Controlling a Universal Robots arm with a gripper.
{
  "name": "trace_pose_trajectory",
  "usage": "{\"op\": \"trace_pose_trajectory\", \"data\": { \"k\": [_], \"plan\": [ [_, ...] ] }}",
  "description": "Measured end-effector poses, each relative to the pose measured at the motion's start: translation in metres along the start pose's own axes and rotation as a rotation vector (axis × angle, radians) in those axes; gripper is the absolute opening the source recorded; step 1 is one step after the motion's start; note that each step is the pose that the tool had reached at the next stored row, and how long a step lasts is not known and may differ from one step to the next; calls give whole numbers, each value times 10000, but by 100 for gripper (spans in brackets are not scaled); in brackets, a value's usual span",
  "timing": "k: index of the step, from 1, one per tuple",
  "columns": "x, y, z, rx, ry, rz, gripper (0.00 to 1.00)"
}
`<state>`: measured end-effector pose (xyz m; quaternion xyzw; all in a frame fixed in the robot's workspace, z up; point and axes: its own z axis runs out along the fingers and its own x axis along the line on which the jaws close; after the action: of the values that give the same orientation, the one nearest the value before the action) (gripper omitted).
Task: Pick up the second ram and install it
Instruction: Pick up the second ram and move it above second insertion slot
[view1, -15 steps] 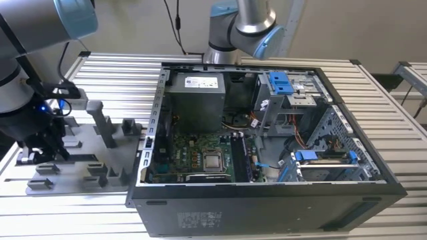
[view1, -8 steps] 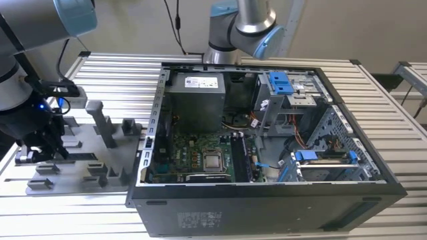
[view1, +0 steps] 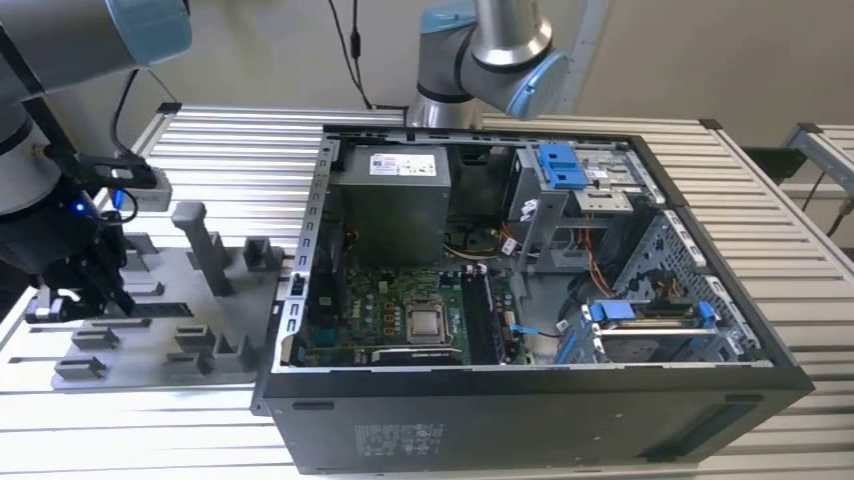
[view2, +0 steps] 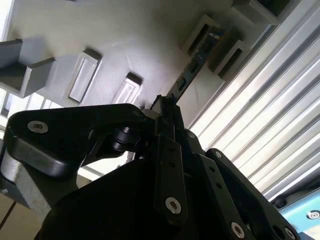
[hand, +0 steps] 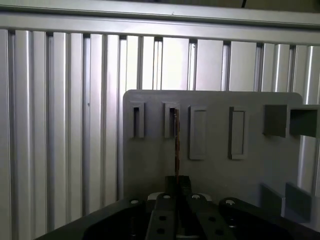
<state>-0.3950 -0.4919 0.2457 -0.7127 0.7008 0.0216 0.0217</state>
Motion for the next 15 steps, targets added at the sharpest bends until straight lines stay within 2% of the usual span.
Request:
{"op": "trace_pose_trajectory", "data": {
  "k": [15],
  "plan": [
    [-10,0,-167,1,-1,0,14]
  ]
}}
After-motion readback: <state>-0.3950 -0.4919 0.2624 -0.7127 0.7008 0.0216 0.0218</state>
